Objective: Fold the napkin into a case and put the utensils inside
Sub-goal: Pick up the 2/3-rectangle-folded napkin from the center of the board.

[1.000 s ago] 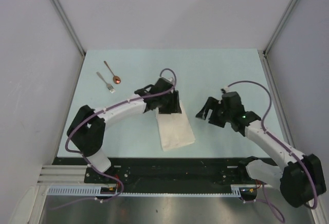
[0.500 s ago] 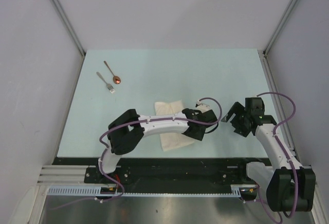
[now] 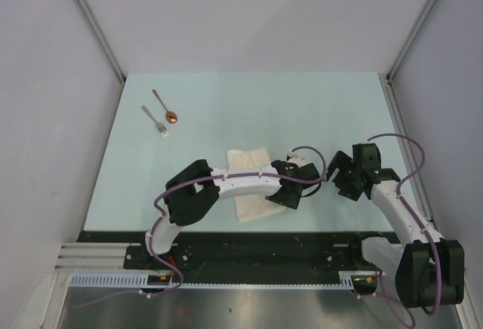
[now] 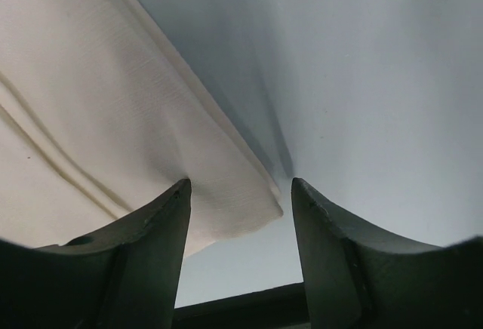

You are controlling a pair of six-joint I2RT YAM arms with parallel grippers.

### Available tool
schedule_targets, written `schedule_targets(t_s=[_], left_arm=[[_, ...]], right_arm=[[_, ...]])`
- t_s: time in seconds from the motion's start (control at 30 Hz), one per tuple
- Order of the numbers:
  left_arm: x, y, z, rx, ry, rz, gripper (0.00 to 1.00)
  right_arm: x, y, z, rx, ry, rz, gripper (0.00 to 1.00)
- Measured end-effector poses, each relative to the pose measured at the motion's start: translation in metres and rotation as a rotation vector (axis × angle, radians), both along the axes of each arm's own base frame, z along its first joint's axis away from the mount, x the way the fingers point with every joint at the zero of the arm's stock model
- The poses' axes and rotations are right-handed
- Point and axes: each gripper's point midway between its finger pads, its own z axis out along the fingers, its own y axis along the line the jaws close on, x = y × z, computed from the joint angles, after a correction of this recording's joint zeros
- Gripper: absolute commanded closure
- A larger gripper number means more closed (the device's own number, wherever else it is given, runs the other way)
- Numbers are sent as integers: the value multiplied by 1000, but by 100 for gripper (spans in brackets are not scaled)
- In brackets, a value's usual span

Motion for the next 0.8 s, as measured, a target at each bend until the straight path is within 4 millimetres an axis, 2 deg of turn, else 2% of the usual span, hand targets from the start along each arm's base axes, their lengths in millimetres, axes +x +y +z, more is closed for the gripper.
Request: schedule_targets(t_s=[0.07,0.13,0.27,0.37,0.6,0.8], left_arm=[[-1,-3,0,-13,7,-4,41],[-3,-5,0,-19,16,-6,46],[-7,-3,-6,-20,36,-4,65],[-6,0,-7,-12,32,-2,73],[-9,10,-4,-85,22,4,89],[-22,29,7,-159,59,1,93]], right_arm=[[-3,5,-6,-1,14,21,13],[-5,8,-10,-2,26,36,13],[-5,14,-10,2,24,59,13],[-1,21,-7,30,-2,84,10],[11,54,-10,183,-43,211,8],[22,93,-13,279,-68,349,8]])
